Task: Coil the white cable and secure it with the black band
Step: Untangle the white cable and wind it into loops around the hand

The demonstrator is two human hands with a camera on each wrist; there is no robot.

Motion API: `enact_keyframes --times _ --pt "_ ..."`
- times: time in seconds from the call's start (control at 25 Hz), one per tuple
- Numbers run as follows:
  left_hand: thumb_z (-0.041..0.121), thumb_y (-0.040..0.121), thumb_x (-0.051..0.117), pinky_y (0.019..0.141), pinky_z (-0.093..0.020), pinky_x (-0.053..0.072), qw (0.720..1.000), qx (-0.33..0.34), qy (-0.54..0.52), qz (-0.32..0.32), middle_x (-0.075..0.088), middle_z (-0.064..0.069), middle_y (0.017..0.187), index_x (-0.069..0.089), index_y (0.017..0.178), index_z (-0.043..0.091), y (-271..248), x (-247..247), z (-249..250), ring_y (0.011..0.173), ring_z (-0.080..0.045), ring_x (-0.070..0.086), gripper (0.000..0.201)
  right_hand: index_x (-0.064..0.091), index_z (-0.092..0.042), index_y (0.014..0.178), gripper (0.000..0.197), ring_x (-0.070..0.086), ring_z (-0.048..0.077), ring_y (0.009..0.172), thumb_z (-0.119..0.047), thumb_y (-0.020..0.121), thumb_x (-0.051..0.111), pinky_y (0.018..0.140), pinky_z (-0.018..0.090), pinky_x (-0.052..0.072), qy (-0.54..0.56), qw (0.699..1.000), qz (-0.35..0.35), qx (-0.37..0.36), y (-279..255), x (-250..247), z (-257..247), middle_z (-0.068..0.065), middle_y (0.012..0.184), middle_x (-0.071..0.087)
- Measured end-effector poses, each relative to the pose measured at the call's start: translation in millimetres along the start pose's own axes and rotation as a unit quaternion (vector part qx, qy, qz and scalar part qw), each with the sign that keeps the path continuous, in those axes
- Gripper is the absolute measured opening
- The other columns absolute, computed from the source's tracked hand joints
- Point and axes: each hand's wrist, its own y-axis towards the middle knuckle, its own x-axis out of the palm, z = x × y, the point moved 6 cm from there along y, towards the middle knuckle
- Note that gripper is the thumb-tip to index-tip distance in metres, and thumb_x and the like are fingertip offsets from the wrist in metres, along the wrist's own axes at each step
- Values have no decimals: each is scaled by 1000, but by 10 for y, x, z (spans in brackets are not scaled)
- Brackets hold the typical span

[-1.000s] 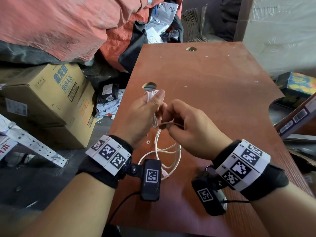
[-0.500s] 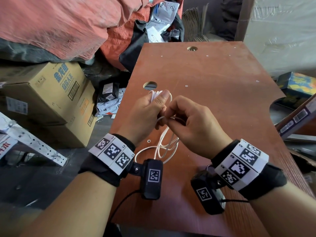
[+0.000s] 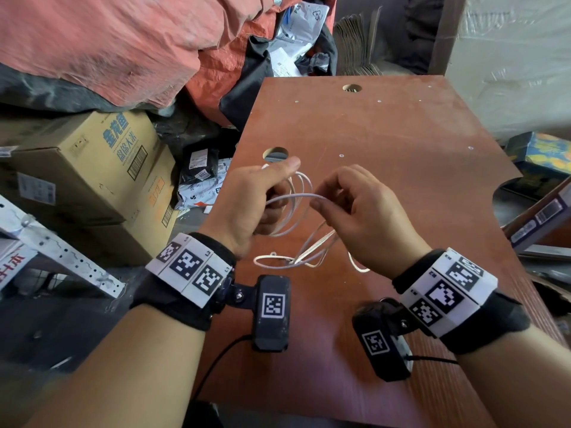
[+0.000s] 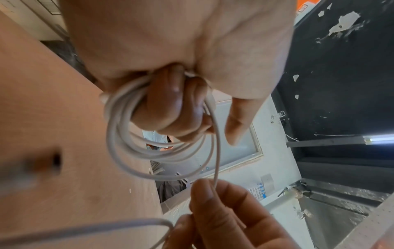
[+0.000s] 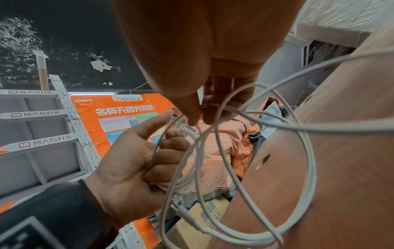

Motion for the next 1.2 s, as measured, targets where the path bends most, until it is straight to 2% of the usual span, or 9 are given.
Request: enact_keyframes --times 0.12,0.24,0.32,0.52,0.64,0.76,0.88,1.0,1.2 --pt "14 82 70 41 -16 13 1000 18 -2 -11 25 -2 57 46 60 20 -12 -37 26 41 -11 15 33 61 -16 84 12 56 16 65 -24 88 69 63 36 49 -9 1000 -3 27 12 -26 58 -5 71 60" --pt "-1 75 75 41 -17 17 1000 23 8 11 30 0 56 47 65 19 -14 -90 32 39 -10 19 35 62 -20 83 9 57 13 64 -25 85 69 63 37 50 -38 998 -2 40 -11 -45 77 -7 68 61" --pt "-4 73 77 42 -18 18 999 25 12 23 32 -2 59 49 69 18 -15 -112 41 39 -10 21 36 62 -21 80 11 59 13 65 -28 85 69 64 35 51 -53 997 -3 53 -21 -45 99 -8 68 63" --pt "14 83 76 43 -21 15 999 24 39 19 24 -1 55 45 63 19 -35 -84 32 44 -14 14 37 64 -19 78 23 63 16 67 -37 91 63 66 39 52 -43 996 2 73 -5 -35 135 -5 67 68" --pt "25 88 71 43 -21 13 999 2 50 11 23 0 56 37 56 24 -48 -30 -2 45 -14 13 47 65 -19 81 21 67 19 68 -36 94 60 66 41 53 -20 998 0 65 -5 -26 113 -3 66 68" --pt "26 92 64 43 -20 10 999 -8 41 3 18 1 55 28 58 26 -53 4 1 44 -13 9 50 67 -21 85 13 67 17 69 -31 92 63 67 40 54 -22 998 -17 53 -7 -14 89 -5 69 69" --pt "25 94 58 39 -17 7 997 -26 -65 10 15 5 51 28 56 26 -40 -50 36 37 -9 9 49 69 -21 89 6 66 14 71 -26 90 66 69 38 54 -22 998 -25 54 -33 -4 82 -8 73 69" --pt "26 95 54 35 -19 5 985 -36 -169 11 11 7 49 25 54 26 -30 -136 70 35 -7 9 50 69 -20 88 7 65 15 74 -25 88 66 71 37 53 -31 997 -38 67 -58 20 101 -8 75 69" --pt "30 91 53 29 -18 8 959 -51 -277 -25 10 9 47 16 58 27 -20 -161 70 31 -5 13 50 68 -19 85 12 64 14 76 -30 89 66 71 35 51 -29 996 -37 72 -63 36 95 -8 76 69"
